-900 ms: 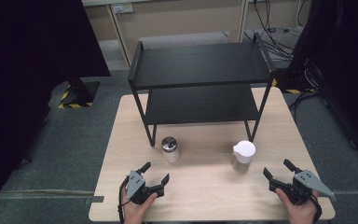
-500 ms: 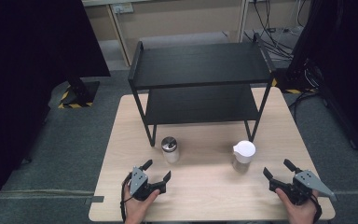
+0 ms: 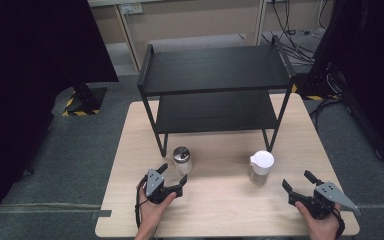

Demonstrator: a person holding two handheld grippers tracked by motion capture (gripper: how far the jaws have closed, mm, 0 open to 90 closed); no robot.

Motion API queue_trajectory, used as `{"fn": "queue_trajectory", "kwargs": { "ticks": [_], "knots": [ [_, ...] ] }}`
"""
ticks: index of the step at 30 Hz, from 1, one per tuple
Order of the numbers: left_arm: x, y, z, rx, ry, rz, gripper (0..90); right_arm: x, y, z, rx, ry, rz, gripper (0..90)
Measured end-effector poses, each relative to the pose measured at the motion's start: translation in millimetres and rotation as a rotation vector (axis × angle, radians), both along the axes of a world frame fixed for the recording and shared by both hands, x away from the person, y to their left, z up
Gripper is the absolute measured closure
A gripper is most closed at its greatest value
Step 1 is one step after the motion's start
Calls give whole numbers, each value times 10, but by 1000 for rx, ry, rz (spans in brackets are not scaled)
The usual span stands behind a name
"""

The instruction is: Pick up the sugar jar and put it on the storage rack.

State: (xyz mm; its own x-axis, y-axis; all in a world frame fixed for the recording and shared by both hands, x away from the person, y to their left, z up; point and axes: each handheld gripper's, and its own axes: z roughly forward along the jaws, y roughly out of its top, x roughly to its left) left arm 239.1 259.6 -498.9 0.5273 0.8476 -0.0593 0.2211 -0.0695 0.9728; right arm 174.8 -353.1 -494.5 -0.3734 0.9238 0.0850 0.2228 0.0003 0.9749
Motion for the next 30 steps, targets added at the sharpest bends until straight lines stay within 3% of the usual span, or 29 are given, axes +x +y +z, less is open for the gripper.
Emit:
{"fn": "queue_trajectory", "kwargs": {
  "ticks": [11,30],
  "knots": [
    [157,-55,20,-5,19,10,121,2,3,3,-3,1,1,108],
    [396,-220,124,39,74,21,184,5,-2,2,-2,1,4,108]
  ]
}}
